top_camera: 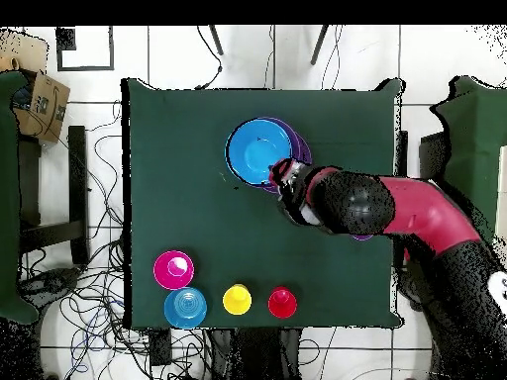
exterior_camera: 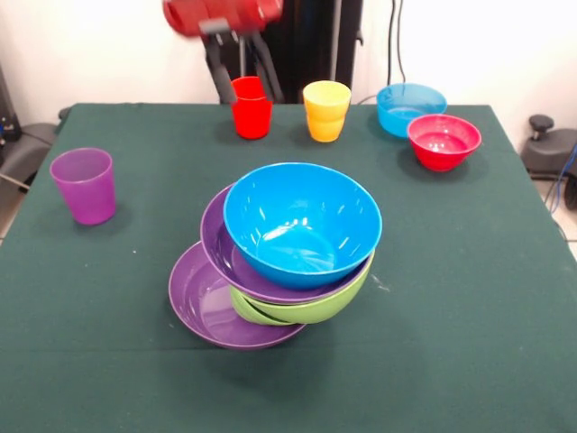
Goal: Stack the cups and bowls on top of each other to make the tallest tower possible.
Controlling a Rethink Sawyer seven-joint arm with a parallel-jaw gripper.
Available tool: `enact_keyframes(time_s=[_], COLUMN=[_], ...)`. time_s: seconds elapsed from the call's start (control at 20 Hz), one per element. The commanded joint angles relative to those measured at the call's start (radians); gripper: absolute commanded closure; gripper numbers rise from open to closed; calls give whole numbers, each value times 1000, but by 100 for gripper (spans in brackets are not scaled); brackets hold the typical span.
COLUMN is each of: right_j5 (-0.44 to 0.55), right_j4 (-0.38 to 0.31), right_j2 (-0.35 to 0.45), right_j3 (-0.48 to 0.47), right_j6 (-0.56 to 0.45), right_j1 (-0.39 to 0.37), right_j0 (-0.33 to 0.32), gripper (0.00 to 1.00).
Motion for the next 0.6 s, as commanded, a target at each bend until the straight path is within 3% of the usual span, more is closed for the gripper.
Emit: enact_keyframes(time_s=[0.05,0.35,0.6], right_j5=[292,249,188], right_j4=[125,85,64], right_j2=[52,14,11], right_j3=[5,-18,19], right_j6=[-108,-97,-115], right_j1=[-184,-151,-129], right_j0=[9,49,33], gripper=[0,0,0])
